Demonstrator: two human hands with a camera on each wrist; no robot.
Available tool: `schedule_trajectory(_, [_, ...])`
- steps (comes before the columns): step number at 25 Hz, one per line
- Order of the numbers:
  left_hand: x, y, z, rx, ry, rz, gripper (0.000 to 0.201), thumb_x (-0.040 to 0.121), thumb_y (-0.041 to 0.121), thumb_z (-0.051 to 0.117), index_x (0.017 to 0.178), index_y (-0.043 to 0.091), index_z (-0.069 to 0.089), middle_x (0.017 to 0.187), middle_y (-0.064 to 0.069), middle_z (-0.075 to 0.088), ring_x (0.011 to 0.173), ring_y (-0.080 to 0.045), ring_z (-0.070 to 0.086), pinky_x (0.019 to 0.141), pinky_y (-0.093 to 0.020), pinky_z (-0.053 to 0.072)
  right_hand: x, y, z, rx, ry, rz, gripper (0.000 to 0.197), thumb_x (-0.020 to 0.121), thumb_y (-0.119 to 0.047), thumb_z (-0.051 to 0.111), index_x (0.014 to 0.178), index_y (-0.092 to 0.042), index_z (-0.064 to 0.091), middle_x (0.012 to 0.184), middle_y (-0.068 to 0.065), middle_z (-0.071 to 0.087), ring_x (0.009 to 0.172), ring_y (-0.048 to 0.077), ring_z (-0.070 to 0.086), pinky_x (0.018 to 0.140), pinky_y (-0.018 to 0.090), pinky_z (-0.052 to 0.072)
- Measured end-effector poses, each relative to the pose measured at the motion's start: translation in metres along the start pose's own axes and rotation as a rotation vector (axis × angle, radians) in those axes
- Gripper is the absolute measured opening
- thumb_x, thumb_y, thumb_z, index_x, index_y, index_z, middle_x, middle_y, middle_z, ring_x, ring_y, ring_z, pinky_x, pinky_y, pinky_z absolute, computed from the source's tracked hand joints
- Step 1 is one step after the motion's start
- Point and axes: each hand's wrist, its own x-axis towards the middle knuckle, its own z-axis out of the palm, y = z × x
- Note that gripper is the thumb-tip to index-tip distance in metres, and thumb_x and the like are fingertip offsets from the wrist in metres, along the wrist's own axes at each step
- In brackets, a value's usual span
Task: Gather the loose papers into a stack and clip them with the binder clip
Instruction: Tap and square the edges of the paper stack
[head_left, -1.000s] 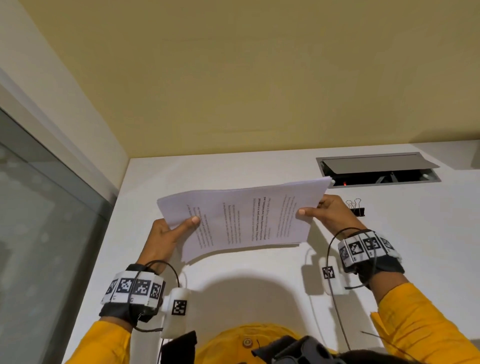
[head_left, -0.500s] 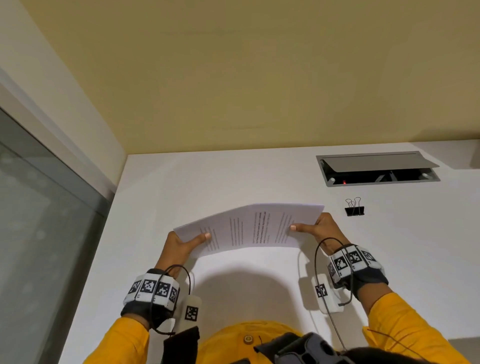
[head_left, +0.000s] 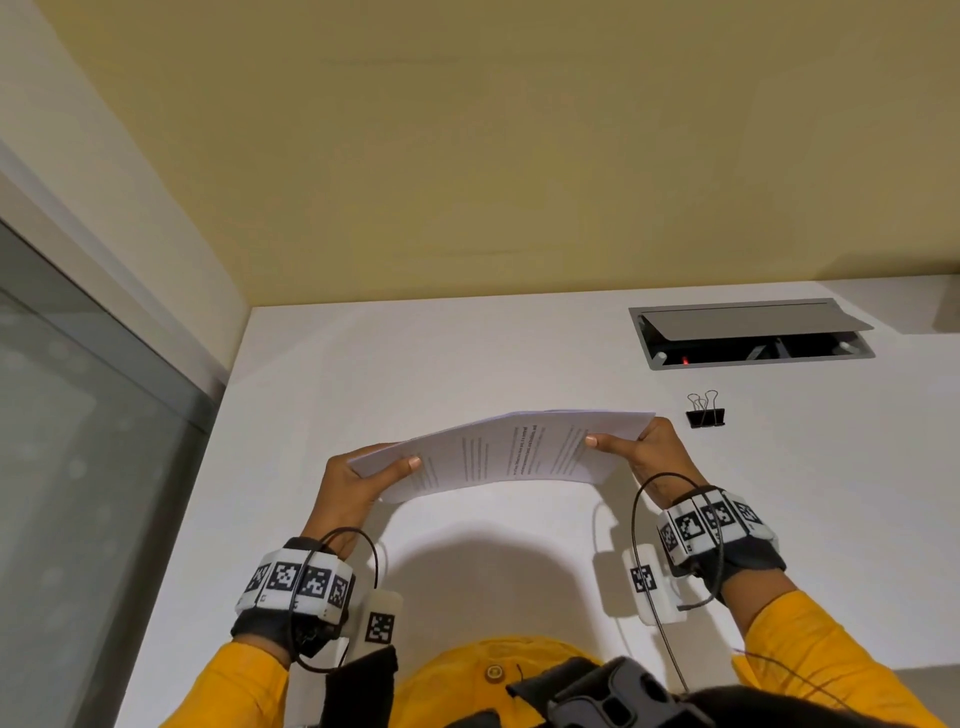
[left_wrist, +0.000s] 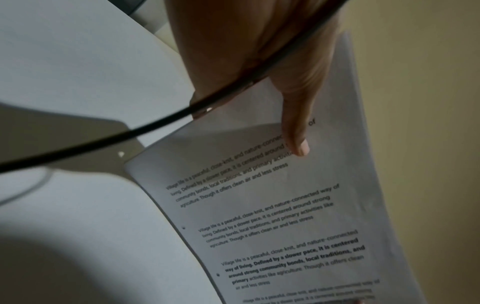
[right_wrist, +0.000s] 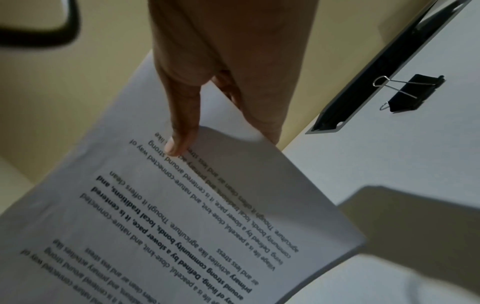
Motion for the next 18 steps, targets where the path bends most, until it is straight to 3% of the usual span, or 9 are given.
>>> schedule_trajectory(3, [0.0,0.004,0.0,-0.014,-0.035,0.017,0.02,0.073,0.007,0.074,0.089,0.018,0.074,0.078,0.009,0.077,0.077,-0.006,0.07,0.066,-0.013,0.054,0.002,0.002,-0.005,-0.004,-0.015,0.009,0.062,0.026,-0.043,0.091,0.078,-0.014,0.074,0.078,0.0,0.076,0.089,0.03,0.067,0.088,0.042,0.051])
schedule_trajectory(5, [0.001,0.004,0.003,0.036,-0.034,-0.003,0.018,0.074,0.009,0.074,0.09,0.018,0.073,0.081,0.007,0.076,0.081,-0.012,0.069,0.066,-0.015,0.053,0.002,0.007,-0.007,-0.012,-0.012,0.016,0.067,0.02,-0.048,0.09,0.077,-0.017,0.074,0.081,0.001,0.075,0.088,0.029,0.067,0.089,0.043,0.051])
schedule_trajectory(7, [0.002,0.009,0.006,0.076,0.03,-0.035,0.013,0.074,0.012,0.075,0.084,0.018,0.071,0.083,-0.002,0.072,0.083,-0.022,0.066,0.07,-0.024,0.053,0.0,0.001,-0.009,-0.039,-0.005,0.001,0.066,0.021,-0.051,0.089,0.077,-0.019,0.074,0.081,0.001,0.075,0.086,0.026,0.069,0.087,0.041,0.054])
schedule_trajectory(9, [0.003,0.021,0.006,0.102,0.086,-0.028,0.01,0.073,0.015,0.076,0.08,0.017,0.07,0.081,-0.007,0.07,0.081,-0.028,0.065,0.073,-0.036,0.052,-0.004,-0.019,-0.013,-0.087,-0.009,-0.055,0.056,0.035,-0.038,0.091,0.086,-0.021,0.074,0.083,0.001,0.076,0.088,0.022,0.07,0.082,0.029,0.057])
schedule_trajectory(11, [0.004,0.041,0.005,0.17,0.103,0.09,0.014,0.073,0.016,0.076,0.086,0.012,0.073,0.08,-0.008,0.072,0.079,-0.024,0.066,0.07,-0.032,0.052,-0.005,-0.043,-0.017,-0.219,-0.018,-0.155,0.056,0.056,-0.012,0.085,0.108,-0.019,0.066,0.095,0.005,0.072,0.099,0.019,0.066,0.085,0.013,0.052])
schedule_trajectory(12, [0.003,0.053,0.006,0.246,0.101,0.19,0.019,0.074,0.015,0.075,0.092,0.01,0.074,0.083,-0.009,0.074,0.08,-0.019,0.067,0.071,-0.024,0.051,-0.005,-0.054,-0.017,-0.338,-0.017,-0.225,0.059,0.06,-0.009,0.083,0.114,-0.019,0.062,0.1,0.003,0.071,0.102,0.013,0.064,0.088,0.007,0.047])
schedule_trajectory(14, [-0.003,0.079,0.016,0.456,0.078,0.41,0.019,0.077,0.01,0.071,0.096,0.01,0.075,0.095,-0.006,0.074,0.084,-0.009,0.066,0.091,-0.015,0.044,-0.009,-0.073,-0.005,-0.603,-0.053,-0.334,0.054,0.063,-0.016,0.082,0.114,-0.021,0.064,0.104,-0.004,0.071,0.104,0.004,0.061,0.092,0.0,0.036])
schedule_trajectory(16, [-0.009,0.099,0.03,0.598,0.033,0.56,0.019,0.082,0.005,0.065,0.092,0.016,0.077,0.092,0.008,0.071,0.084,-0.005,0.062,0.114,-0.031,0.021,-0.013,-0.082,0.016,-0.77,-0.14,-0.363,0.042,0.066,-0.019,0.08,0.107,-0.02,0.069,0.104,-0.006,0.072,0.101,0.006,0.062,0.094,0.006,0.034])
schedule_trajectory(18, [-0.015,0.11,0.039,0.651,-0.006,0.622,0.028,0.083,0.001,0.061,0.092,0.022,0.077,0.09,0.015,0.068,0.082,-0.002,0.061,0.119,-0.041,0.006,-0.015,-0.081,0.038,-0.818,-0.181,-0.353,0.029,0.072,-0.017,0.075,0.101,-0.017,0.072,0.095,-0.006,0.072,0.086,0.002,0.063,0.082,0.013,0.042])
